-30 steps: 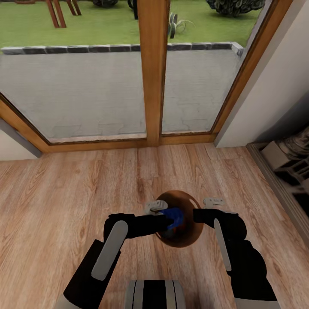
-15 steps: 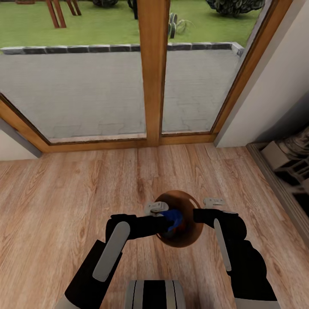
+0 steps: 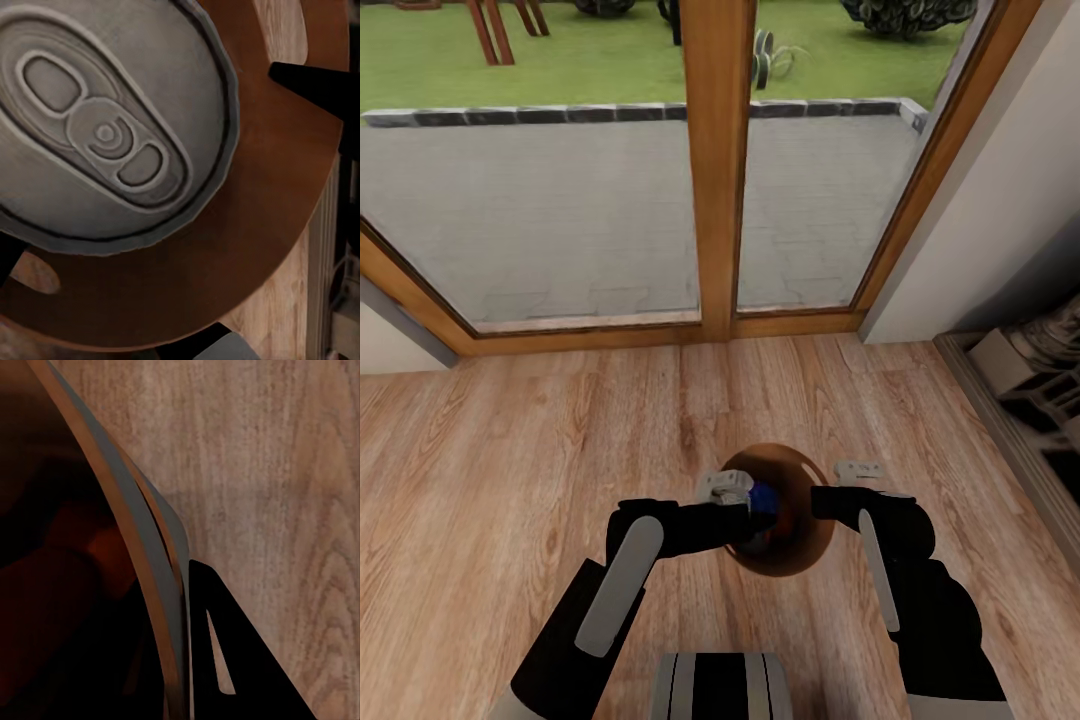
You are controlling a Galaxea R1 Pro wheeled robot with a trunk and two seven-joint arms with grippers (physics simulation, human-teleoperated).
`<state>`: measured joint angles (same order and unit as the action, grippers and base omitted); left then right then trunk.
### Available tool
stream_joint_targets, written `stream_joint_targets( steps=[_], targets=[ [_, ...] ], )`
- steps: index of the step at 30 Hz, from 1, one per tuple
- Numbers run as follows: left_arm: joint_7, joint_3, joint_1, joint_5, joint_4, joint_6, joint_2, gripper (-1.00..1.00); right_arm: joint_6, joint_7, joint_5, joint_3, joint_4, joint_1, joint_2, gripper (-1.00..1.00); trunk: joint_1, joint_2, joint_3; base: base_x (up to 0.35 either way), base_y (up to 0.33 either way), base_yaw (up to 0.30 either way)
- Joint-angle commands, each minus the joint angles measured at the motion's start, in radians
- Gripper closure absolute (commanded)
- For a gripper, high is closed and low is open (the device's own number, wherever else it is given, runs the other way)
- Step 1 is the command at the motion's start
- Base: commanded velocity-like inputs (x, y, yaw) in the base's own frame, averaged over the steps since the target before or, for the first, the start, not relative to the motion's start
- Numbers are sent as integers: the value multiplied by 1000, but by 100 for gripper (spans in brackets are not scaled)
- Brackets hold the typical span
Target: Put the three can of soda from the living room inside the tash can in the kitchen.
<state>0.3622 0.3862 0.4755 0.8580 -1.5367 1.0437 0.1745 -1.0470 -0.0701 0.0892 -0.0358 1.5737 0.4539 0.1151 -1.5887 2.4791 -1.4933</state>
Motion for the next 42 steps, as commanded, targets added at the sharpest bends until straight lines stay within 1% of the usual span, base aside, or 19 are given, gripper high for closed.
stream_joint_targets(
  steps=[1, 7, 12, 14, 15, 19, 20, 23, 24, 25, 28, 31, 32, 35, 38, 39, 40, 41, 42],
  targets=[
    [-1, 1, 1, 0, -2, 2, 0, -100, 0, -3, -26, 0, 0, 0, 0, 100, 0, 0, 0, 0, 0, 0],
    [-10, 1, 1, 0, -5, 3, -6, -100, 0, -3, -26, -1, 0, 0, 0, 100, 0, 0, 0, 0, 0, 0],
    [-52, -1, 5, 0, -6, 3, -53, -100, 0, -3, -27, -1, 0, 0, 0, 100, 0, 0, 0, 0, 0, 0],
    [-136, -2, 7, 0, -6, 3, -89, -100, 0, -3, -27, -1, 0, 0, 0, 100, 0, 0, 0, 0, 0, 0],
    [-233, -6, 8, -1, -6, 3, -125, -100, 0, -3, -27, -1, 0, 0, 0, 100, 0, 0, 0, 0, 0, 0],
    [-320, -11, 9, -1, -9, 3, -186, -100, 0, -3, -26, 0, 0, 0, 1, 100, 0, 0, 0, 0, 0, 0],
    [-325, -11, 9, -1, -9, 3, -189, -100, 0, -3, -26, 0, 0, 0, 1, 100, 0, 0, 0, 0, 0, 0],
    [-443, -15, 9, -2, -9, 3, -206, -100, 0, -3, -26, 0, 0, 0, 1, 100, 0, 0, 0, 0, 0, 0],
    [-459, -18, 9, -2, -10, 3, -210, -100, 0, -3, -26, 0, 0, 0, 1, 100, 0, 0, 0, 0, 0, 0],
    [-505, -28, 9, -2, -10, 3, -226, -100, 0, -3, -27, 1, 0, 0, 1, 100, 0, 0, 0, 0, 0, 0],
    [-576, -57, 10, -2, -10, 3, -260, -100, 0, -3, -26, 1, 0, 0, 2, 100, 0, 0, 0, 0, 0, 0],
    [-687, -93, 9, -2, -10, 3, -303, -100, 0, -3, -27, 1, 0, 0, 2, 100, 0, 0, 0, 0, 0, 0],
    [-743, -102, 9, -2, -10, 3, -331, -100, 0, -3, -27, 1, 0, 0, 1, 100, 0, 0, 0, 0, 0, 0],
    [-800, -118, 9, -2, -10, 0, -403, -100, 0, -3, -27, 1, 0, 0, 0, 100, 0, 0, 0, 0, 0, 0],
    [-861, -173, 9, -1, -9, -3, -481, -100, 0, -3, -27, 1, 0, 0, 0, 100, 0, 0, 0, 0, 0, 0],
    [-963, -206, 9, -2, -8, -8, -540, -100, 0, -3, -27, 1, 0, 0, 0, 100, 0, 0, 0, 0, 0, 0],
    [-1020, -215, 9, -3, -8, -12, -573, -100, 0, -3, -27, 1, 0, 0, 0, 100, 0, 0, 0, 0, 0, 0],
    [-1046, -218, 9, -3, -8, -17, -589, -100, 0, -3, -27, 1, 0, 0, 0, 100, 0, 0, 0, 0, 0, 0],
    [-1089, -223, 9, -4, -8, -33, -618, -100, 0, -3, -27, 1, 0, 0, 0, 100, 0, 0, 0, 0, 0, 0]
  ],
)
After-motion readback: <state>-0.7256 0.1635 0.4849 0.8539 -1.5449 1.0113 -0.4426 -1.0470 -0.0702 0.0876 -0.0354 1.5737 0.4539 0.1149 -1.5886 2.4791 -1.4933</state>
